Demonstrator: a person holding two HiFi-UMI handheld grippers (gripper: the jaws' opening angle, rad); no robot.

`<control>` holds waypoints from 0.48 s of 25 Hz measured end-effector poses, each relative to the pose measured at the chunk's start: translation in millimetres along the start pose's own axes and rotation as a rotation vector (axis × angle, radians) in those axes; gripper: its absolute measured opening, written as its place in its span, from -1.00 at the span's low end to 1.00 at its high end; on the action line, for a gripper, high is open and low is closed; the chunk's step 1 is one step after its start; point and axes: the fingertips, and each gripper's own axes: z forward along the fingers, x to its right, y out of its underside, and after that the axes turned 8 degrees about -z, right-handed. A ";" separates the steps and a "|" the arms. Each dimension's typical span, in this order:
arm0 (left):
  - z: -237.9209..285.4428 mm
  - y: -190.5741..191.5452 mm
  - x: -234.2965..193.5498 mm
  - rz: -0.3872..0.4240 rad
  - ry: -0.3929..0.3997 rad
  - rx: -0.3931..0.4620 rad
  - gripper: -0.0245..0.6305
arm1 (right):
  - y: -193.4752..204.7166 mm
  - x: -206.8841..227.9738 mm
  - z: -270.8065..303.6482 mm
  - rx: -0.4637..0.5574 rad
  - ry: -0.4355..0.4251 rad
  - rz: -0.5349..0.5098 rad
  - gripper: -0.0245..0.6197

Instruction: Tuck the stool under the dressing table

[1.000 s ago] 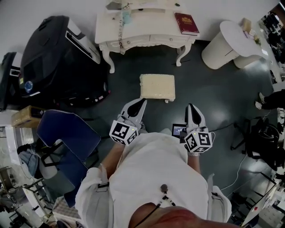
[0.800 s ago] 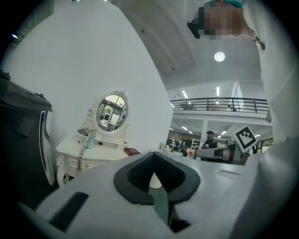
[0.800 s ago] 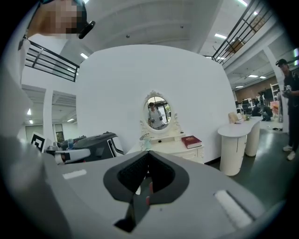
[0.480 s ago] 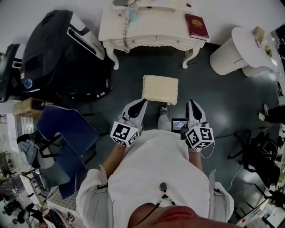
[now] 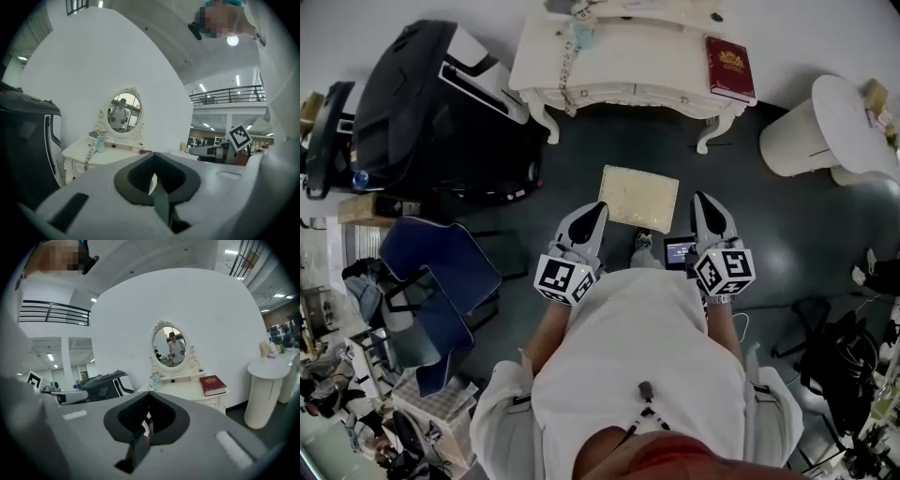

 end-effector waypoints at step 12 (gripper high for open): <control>55.0 33.1 -23.2 -0.060 -0.091 -0.099 -0.91 | 27.5 71.8 45.8 -0.100 -0.048 0.021 -0.90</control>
